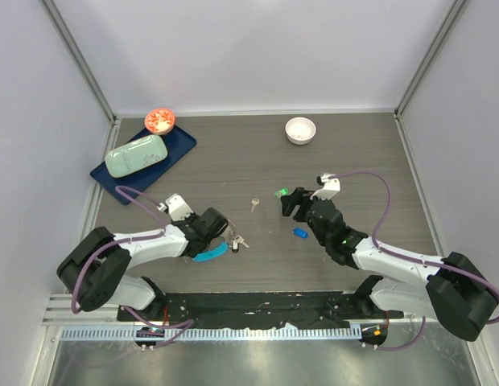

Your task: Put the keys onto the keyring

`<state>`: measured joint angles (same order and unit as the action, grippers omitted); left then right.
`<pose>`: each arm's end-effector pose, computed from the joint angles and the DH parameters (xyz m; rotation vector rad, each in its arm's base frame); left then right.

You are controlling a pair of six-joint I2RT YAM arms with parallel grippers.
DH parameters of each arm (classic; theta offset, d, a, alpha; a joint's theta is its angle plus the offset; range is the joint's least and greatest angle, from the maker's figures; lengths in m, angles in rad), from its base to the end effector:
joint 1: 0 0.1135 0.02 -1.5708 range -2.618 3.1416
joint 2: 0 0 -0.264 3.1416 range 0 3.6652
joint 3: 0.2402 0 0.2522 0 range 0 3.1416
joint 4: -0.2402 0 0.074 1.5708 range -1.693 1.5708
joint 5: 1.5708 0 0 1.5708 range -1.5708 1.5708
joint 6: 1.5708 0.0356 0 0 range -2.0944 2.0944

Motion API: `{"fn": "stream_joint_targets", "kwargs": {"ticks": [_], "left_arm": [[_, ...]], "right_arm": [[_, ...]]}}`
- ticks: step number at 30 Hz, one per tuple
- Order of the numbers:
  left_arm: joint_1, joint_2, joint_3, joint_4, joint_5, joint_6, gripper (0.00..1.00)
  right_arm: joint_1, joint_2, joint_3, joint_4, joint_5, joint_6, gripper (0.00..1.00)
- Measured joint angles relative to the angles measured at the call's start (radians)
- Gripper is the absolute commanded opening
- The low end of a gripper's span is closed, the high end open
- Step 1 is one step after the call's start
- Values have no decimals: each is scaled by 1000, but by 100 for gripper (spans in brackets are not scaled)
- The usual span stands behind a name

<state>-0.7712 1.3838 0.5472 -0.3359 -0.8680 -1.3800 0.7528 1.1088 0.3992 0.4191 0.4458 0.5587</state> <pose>0.1747 -0.1319 0.1418 -0.8561 2.0381 0.0939 0.1776 0.1453 0.2053 0.1306 1.8574 0.5039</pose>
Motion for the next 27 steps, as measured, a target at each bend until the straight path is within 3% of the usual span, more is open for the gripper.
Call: {"fn": "stream_joint_targets", "kwargs": {"ticks": [15,27], "left_arm": [[40,11,-1,60,23,40,21],[40,9,-7,129,69,159,20]], "right_arm": [[0,10,0,12,-4,0,73],[0,19,0,22,-8,0,73]]}}
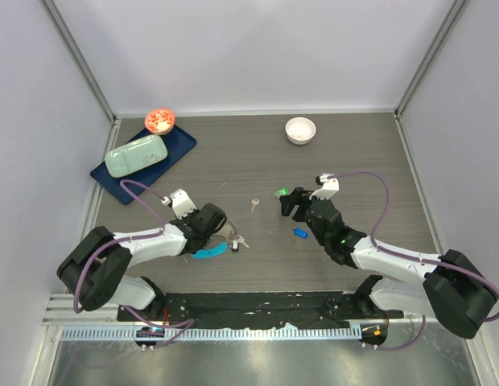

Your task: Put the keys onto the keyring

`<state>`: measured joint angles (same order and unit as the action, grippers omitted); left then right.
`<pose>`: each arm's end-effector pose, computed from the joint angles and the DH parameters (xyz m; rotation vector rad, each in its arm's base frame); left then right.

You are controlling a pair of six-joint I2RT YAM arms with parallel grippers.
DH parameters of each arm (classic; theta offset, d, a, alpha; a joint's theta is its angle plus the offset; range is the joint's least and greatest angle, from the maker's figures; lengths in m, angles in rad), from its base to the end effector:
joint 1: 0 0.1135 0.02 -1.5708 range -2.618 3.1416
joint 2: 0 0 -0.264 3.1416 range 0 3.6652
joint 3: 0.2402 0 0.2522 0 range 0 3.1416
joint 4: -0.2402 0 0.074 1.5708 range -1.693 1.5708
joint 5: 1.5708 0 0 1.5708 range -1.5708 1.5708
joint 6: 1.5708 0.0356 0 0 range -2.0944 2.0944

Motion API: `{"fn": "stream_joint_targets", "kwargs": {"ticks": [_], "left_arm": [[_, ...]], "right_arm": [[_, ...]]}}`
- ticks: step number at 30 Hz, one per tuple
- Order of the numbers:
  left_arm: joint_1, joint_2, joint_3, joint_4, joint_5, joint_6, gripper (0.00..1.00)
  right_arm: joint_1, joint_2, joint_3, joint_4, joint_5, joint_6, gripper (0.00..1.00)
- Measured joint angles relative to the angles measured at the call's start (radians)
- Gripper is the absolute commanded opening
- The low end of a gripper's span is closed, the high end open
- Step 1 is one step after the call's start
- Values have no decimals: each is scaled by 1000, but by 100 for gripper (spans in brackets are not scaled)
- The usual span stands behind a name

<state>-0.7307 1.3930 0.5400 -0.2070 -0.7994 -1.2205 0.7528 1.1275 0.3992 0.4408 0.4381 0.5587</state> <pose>0.1868 -0.1331 0.1421 -0.7728 2.0864 0.0457 0.1792 0.1472 0.2036 0.1260 1.8570 0.5125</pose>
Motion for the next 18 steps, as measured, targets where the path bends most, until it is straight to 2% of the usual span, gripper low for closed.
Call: {"fn": "stream_joint_targets", "kwargs": {"ticks": [9,18], "left_arm": [[0,-33,-20,61,47,102,26],[0,-78,-31,83,58,130,29]], "right_arm": [[0,6,0,0,-3,0,73],[0,14,0,0,-6,0,73]]}}
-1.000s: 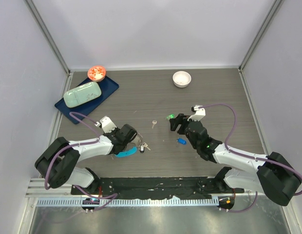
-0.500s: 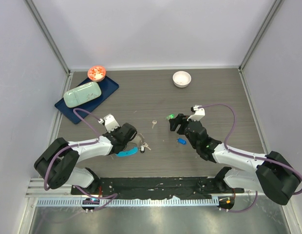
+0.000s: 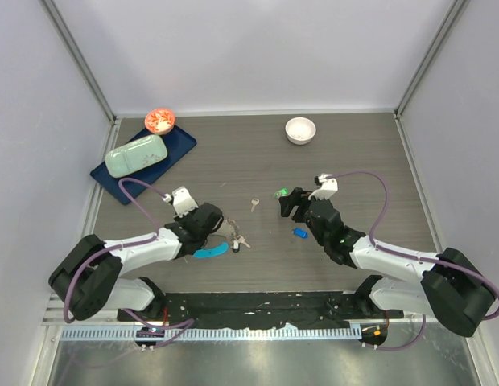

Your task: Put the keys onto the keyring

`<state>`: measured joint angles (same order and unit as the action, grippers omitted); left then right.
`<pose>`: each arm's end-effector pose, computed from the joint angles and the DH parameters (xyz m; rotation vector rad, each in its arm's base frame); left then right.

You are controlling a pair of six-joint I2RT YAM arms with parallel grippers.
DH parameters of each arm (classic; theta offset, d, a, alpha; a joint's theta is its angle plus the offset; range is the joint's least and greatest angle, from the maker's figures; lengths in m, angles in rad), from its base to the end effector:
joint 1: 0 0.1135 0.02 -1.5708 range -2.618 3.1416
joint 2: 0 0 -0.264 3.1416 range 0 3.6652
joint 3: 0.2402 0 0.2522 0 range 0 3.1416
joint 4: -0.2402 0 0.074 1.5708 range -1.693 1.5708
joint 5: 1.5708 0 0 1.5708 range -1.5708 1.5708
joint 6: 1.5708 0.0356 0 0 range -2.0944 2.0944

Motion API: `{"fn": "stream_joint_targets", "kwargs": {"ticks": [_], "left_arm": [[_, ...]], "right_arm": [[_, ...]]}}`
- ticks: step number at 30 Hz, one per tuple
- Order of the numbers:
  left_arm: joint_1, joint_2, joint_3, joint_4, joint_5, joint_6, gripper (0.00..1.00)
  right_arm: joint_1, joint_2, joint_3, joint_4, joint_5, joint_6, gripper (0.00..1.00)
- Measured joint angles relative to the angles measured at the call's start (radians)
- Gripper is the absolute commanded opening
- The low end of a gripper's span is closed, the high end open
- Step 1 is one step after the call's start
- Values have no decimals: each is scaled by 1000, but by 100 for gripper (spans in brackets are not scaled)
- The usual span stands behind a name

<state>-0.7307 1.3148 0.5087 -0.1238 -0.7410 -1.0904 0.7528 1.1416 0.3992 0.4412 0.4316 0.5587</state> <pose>0.1843 -0.1329 0.1533 -0.6683 2.1003 -0.0523 0.1800 0.1483 0.2006 0.1181 1.8708 0.5095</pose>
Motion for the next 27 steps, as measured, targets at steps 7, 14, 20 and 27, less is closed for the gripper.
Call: {"fn": "stream_joint_targets", "kwargs": {"ticks": [7,14,20,27], "left_arm": [[0,-1,-8,-3,-3,0,28],[0,31,-8,-16,-9,3,23],[0,59,9,-15,-11,26,22],[6,81,29,-14,-10,48,22]], "right_arm": [[0,5,0,0,-5,0,73],[0,5,0,0,-8,0,73],[0,6,0,1,-8,0,72],[0,18,0,0,-11,0,73]]}}
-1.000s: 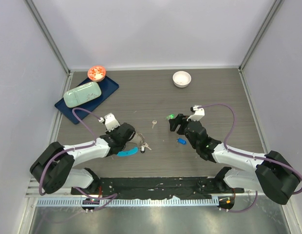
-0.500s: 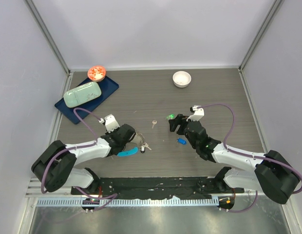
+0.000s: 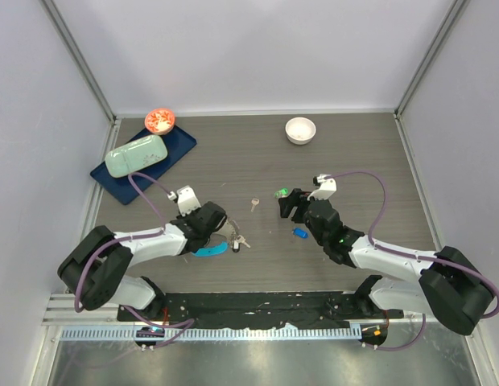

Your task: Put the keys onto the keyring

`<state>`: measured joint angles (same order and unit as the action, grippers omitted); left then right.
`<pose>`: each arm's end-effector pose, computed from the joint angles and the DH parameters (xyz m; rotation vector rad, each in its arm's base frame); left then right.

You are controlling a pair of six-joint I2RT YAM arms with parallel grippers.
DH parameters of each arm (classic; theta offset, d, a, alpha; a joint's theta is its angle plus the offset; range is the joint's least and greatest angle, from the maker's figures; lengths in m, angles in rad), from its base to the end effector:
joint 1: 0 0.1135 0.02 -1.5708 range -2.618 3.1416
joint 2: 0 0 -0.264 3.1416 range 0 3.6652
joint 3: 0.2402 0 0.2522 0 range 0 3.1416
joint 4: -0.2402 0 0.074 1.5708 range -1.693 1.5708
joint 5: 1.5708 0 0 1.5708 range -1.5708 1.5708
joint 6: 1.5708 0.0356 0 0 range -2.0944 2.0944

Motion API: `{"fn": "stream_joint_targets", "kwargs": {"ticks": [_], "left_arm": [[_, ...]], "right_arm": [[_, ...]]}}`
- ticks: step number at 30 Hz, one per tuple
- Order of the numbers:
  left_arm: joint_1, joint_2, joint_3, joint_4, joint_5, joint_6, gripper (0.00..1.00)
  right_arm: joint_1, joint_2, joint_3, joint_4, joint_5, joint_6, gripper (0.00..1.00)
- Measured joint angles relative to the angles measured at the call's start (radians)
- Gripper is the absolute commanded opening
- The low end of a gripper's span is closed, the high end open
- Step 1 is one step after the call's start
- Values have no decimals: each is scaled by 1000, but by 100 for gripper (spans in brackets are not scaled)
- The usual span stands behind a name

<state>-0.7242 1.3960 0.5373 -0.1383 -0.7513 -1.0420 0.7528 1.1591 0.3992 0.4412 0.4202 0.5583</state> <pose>0.1913 -0.1367 0.1432 -0.6055 2.1484 0.0496 0.1810 0.1497 0.1968 0.1054 1.8893 0.5082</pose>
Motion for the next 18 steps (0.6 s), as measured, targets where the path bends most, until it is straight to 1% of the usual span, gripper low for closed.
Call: {"fn": "stream_joint_targets", "kwargs": {"ticks": [18], "left_arm": [[0,3,16,12,-1,54,22]], "right_arm": [[0,15,0,0,-11,0,72]]}}
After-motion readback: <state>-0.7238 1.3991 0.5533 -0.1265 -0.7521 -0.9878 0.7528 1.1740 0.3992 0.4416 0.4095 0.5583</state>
